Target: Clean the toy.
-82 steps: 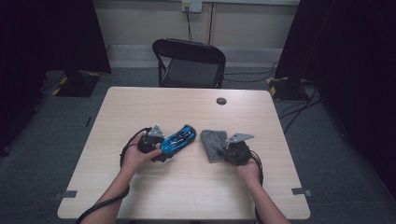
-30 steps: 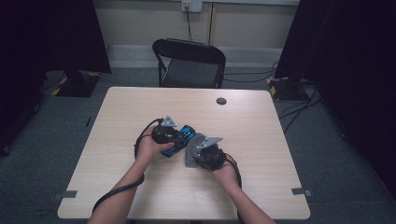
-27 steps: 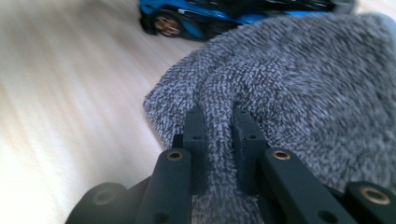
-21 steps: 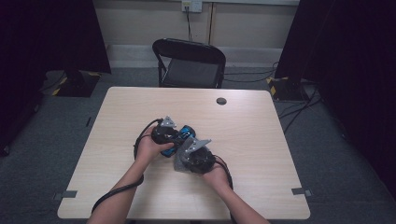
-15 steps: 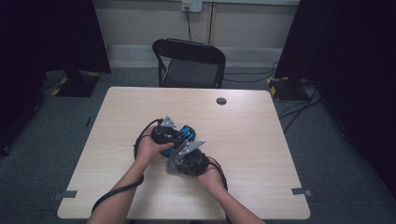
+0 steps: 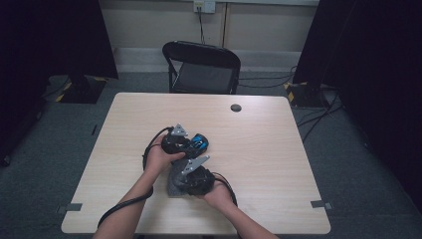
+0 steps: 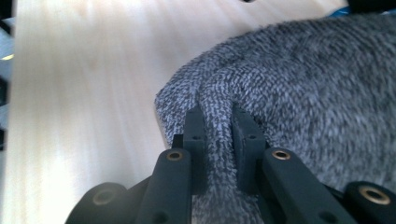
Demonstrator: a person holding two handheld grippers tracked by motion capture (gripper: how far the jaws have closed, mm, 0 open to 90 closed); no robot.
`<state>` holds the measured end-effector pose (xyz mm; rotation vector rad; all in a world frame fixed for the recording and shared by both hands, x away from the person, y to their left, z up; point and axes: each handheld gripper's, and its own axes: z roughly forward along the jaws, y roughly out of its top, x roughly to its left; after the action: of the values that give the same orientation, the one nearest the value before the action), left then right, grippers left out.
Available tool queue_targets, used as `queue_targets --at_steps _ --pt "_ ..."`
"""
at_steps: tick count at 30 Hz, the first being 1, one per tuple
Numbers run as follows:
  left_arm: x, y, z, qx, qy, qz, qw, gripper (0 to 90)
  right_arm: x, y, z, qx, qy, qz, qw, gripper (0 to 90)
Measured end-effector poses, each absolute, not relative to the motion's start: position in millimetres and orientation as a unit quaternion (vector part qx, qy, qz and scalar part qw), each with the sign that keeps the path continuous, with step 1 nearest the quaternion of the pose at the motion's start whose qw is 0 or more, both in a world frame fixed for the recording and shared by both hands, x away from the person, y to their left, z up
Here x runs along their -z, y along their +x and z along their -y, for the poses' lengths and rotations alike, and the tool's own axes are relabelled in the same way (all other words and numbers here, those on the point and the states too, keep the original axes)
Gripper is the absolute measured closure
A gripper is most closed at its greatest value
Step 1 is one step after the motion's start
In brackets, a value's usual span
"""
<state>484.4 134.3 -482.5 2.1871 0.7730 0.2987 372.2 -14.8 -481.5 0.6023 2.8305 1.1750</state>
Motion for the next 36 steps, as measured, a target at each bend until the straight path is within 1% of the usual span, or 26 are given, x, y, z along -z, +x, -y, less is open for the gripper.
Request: queue_targets --at_steps 2,10,20,25,26,27,30,31,36 --pt "482.5 484.4 -134.5 -0.118 0.861 -0.304 0.390 41.6 480.6 367.7 13.6 -0.376 0.181 -0.909 0.002 78.4" --pt "482.4 483.9 -134.5 -0.118 0.861 -0.306 0.390 41.7 477.1 360.9 22.0 -0.373 0.161 -0.914 0.000 78.4" --pt "481.6 483.6 -134.1 -0.122 0.862 -0.306 0.385 41.6 463.4 366.3 58.0 -0.379 0.183 -0.907 0.017 78.5" --pt "481.2 483.6 -133.0 -0.121 0.862 -0.309 0.383 41.6 449.3 371.8 87.5 -0.391 0.209 -0.896 0.037 78.5" --pt "481.2 483.6 -133.0 -0.121 0.862 -0.309 0.383 41.6 449.3 371.8 87.5 -0.391 0.209 -0.896 0.037 78.5" --pt "481.1 483.6 -133.0 -0.121 0.862 -0.309 0.383 41.6 444.3 373.2 98.3 -0.396 0.219 -0.891 0.045 78.6" --pt "481.2 483.6 -132.6 -0.120 0.861 -0.311 0.385 41.6 438.9 374.4 109.4 -0.398 0.229 -0.887 0.053 78.6" --pt "481.1 483.6 -132.4 -0.120 0.861 -0.311 0.384 41.6 433.3 376.1 120.2 -0.401 0.239 -0.882 0.064 78.6" --pt "481.2 484.0 -132.4 -0.119 0.861 -0.310 0.384 41.6 425.6 381.6 137.9 -0.404 0.259 -0.873 0.087 78.6"
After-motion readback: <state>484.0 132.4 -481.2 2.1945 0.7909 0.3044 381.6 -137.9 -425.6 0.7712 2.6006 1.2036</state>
